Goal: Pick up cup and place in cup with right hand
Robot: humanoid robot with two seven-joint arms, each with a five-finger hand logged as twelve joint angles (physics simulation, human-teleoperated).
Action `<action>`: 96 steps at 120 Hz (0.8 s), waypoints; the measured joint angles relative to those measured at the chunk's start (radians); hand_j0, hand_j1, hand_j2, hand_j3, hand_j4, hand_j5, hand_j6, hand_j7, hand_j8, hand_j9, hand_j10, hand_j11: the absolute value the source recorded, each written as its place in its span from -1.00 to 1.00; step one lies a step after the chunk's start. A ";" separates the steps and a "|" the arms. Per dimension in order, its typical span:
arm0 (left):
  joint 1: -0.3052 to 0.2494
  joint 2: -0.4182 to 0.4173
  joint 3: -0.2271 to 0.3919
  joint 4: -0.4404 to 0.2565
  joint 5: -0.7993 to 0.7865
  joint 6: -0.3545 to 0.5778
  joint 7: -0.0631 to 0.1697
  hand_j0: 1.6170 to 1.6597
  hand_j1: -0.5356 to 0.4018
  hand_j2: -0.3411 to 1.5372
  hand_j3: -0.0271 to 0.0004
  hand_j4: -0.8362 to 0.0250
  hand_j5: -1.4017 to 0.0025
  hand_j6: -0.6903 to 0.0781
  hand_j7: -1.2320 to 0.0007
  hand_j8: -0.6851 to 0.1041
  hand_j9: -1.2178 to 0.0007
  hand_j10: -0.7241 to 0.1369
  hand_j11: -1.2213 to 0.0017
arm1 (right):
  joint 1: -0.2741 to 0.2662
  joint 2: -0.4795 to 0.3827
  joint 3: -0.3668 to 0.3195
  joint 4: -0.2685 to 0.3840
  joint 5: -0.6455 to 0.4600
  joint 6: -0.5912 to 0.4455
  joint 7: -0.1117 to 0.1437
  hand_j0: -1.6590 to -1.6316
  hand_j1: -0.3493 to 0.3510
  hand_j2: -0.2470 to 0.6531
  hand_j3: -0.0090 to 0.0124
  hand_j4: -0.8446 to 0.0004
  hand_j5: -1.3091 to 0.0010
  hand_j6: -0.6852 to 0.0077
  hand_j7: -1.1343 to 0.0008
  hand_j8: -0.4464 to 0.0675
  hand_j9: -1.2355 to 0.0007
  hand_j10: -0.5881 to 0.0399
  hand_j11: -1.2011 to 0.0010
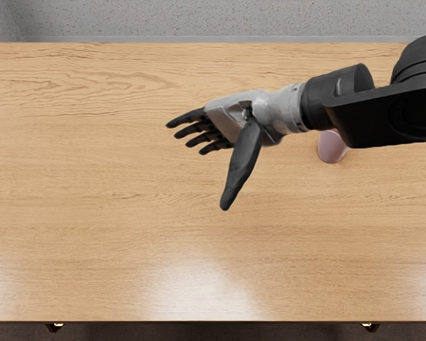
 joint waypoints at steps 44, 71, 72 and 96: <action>0.003 0.000 0.000 -0.002 0.000 0.000 0.000 0.92 0.89 -0.64 0.97 0.94 1.00 0.80 1.00 0.74 1.00 0.68 1.00 | -0.385 -0.021 0.362 0.000 0.054 0.379 0.000 -0.93 -0.81 -0.47 -0.16 0.87 0.89 0.82 0.87 0.52 0.88 0.70 0.88; 0.015 0.000 -0.002 -0.021 -0.001 -0.001 0.000 0.92 0.89 -0.64 0.97 0.94 1.00 0.80 1.00 0.74 1.00 0.68 1.00 | -0.442 -0.174 0.395 -0.002 0.139 0.454 0.000 -0.93 -0.83 -0.47 -0.16 0.88 0.90 0.84 0.89 0.55 0.90 0.72 0.89; 0.015 0.000 -0.002 -0.021 -0.001 -0.001 0.000 0.92 0.89 -0.64 0.97 0.94 1.00 0.80 1.00 0.74 1.00 0.68 1.00 | -0.443 -0.184 0.395 -0.002 0.145 0.455 0.000 -0.93 -0.83 -0.47 -0.16 0.88 0.90 0.84 0.89 0.55 0.90 0.72 0.89; 0.015 0.000 -0.003 -0.025 -0.001 -0.001 0.000 0.92 0.89 -0.64 0.97 0.94 1.00 0.80 1.00 0.74 1.00 0.68 1.00 | -0.469 -0.403 0.394 -0.022 0.265 0.466 0.000 -0.93 -0.84 -0.47 -0.16 0.89 0.91 0.84 0.89 0.56 0.90 0.73 0.90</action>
